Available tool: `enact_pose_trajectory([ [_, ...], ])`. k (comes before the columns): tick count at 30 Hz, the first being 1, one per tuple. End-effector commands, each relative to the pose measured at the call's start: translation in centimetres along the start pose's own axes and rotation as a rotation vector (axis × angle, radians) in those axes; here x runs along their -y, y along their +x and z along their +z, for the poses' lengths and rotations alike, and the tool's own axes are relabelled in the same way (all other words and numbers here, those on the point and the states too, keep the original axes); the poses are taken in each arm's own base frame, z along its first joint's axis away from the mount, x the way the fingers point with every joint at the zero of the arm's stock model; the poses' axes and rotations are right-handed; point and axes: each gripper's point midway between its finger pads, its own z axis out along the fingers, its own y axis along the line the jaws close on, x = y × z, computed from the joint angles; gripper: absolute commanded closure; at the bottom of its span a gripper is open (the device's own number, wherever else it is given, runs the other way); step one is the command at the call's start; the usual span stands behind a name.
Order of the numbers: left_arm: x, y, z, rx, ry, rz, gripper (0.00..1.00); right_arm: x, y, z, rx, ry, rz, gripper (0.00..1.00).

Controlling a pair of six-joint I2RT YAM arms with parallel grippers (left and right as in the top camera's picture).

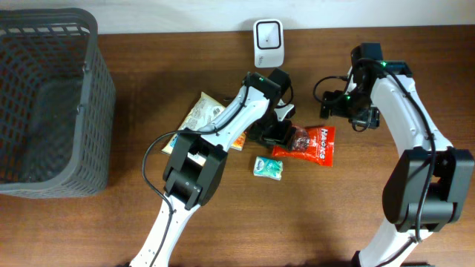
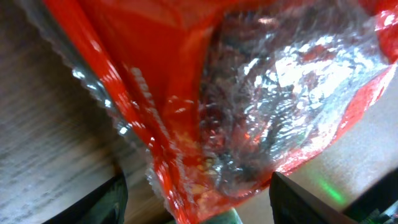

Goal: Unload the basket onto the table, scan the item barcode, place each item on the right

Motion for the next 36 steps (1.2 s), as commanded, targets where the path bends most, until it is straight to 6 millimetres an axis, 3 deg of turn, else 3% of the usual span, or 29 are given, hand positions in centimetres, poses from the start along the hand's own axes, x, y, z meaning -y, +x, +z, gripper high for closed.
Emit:
enact_pose_trajectory([
  [1,-0.3,0.1,0.8,-0.005,0.016,0.012,0.34,0.3,0.0,-0.1,0.006,0.012,0.013,0.02],
  [5,-0.5,-0.5,0.8,0.019,0.004,0.022,0.51,0.3,0.0,-0.1,0.006,0.011,0.013,0.02],
  [8,-2.3,-1.3,0.7,0.054,-0.098,0.027,0.76,0.3,0.0,-0.1,0.006,0.011,0.013,0.02],
  [11,-4.7,-2.1,0.1,0.093,-0.215,0.022,0.83,0.3,0.0,-0.1,0.006,0.011,0.013,0.02],
  [13,-6.7,-3.0,-0.7,0.134,-0.312,0.015,0.73,0.3,0.0,-0.1,0.006,0.012,0.013,0.02],
  [17,-8.9,-4.7,-3.0,0.202,-0.416,0.015,0.69,0.3,0.0,-0.1,0.006,0.012,0.013,0.02],
  [23,-6.9,-8.4,-8.5,0.355,-0.405,0.081,0.63,0.3,0.0,-0.1,0.006,0.011,0.013,0.02],
  [25,-5.8,-8.8,-10.8,0.394,-0.402,0.090,0.56,0.3,0.0,-0.1,0.006,0.012,0.013,0.02],
  [28,-4.4,-8.7,-15.2,0.448,-0.397,0.091,0.44,0.3,0.0,-0.1,0.006,0.012,0.013,0.02],
  [32,-4.0,-7.5,-21.7,0.534,-0.397,0.066,0.02,-0.1,-1.7,-0.2,0.072,-0.007,0.010,0.02],
  [34,-5.0,-6.7,-23.5,0.550,-0.397,0.010,0.01,-0.8,-1.9,-0.2,0.079,-0.046,0.007,0.02],
  [36,-7.4,-5.7,-24.8,0.556,-0.403,-0.121,0.00,-1.6,-2.4,-0.3,0.098,-0.092,0.003,0.02],
])
